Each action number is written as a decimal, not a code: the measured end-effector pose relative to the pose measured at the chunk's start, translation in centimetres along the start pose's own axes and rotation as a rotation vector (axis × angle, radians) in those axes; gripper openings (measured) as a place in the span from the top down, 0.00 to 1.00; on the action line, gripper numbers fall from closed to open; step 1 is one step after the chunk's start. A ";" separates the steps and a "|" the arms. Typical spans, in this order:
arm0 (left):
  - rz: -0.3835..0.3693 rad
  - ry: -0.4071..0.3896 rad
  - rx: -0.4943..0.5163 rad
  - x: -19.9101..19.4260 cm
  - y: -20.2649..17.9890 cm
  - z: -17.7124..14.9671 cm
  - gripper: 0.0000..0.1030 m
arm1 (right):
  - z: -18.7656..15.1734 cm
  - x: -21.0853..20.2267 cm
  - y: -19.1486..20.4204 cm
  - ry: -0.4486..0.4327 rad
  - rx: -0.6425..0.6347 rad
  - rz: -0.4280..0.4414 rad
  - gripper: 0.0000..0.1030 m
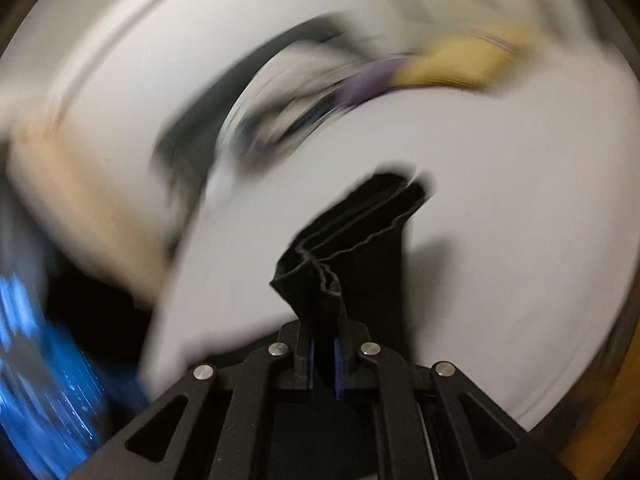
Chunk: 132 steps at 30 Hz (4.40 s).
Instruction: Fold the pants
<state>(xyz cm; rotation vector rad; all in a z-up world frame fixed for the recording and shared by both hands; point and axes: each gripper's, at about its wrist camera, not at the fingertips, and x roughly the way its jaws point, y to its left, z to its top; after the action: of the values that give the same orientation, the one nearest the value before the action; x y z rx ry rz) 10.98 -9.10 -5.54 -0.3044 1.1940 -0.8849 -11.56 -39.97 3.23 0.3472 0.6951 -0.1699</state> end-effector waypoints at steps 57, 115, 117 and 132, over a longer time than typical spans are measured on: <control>-0.063 0.167 -0.150 -1.3 1.5 6.8 0.91 | -12.7 3.4 25.4 0.055 -0.890 -0.096 0.92; 0.042 0.090 -0.078 8.7 -6.6 3.1 0.89 | 5.7 24.1 -3.8 0.540 0.355 0.801 0.45; 0.030 0.082 -0.088 9.1 -6.6 3.3 0.89 | 3.4 21.4 -3.6 0.571 0.324 0.797 0.45; 0.061 -0.026 -0.121 1.5 -3.3 -0.3 0.89 | 1.4 10.0 1.5 0.392 0.250 0.842 0.36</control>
<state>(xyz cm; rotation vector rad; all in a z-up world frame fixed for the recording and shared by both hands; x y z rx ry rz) 9.40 -12.25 -4.61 -0.3743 1.2287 -0.7556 -2.81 -39.43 -1.91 0.8975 0.8584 0.6325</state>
